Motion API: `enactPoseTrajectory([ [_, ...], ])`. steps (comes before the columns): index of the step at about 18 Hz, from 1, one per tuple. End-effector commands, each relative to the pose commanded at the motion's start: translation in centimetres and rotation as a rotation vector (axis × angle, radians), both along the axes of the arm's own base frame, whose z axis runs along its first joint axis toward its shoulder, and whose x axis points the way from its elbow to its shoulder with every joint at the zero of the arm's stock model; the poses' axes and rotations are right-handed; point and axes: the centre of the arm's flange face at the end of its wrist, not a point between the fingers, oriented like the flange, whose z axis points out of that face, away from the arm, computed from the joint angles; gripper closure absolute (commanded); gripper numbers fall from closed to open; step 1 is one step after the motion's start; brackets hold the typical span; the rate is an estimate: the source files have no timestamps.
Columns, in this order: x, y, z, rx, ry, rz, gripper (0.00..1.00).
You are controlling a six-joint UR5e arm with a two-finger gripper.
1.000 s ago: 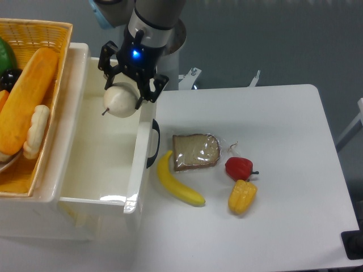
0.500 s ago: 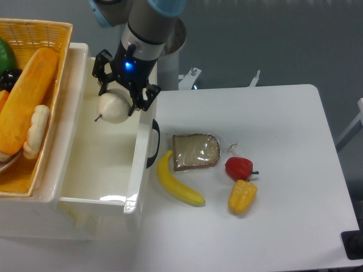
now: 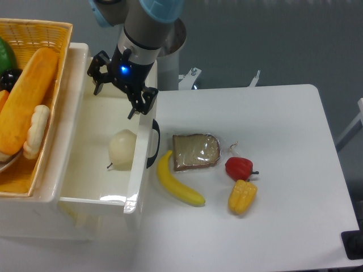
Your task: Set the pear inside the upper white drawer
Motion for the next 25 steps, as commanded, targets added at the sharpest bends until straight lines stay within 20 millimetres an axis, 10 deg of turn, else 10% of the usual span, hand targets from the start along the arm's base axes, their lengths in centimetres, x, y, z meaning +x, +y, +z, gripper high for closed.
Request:
enactPoseTrajectory([
  [12,-6.3,-3.5,2.9,0.085,0.149,0.136,0.0],
  [25,-11.1,-3.9,-1.2,-0.122,0.366,0.121,0.0],
])
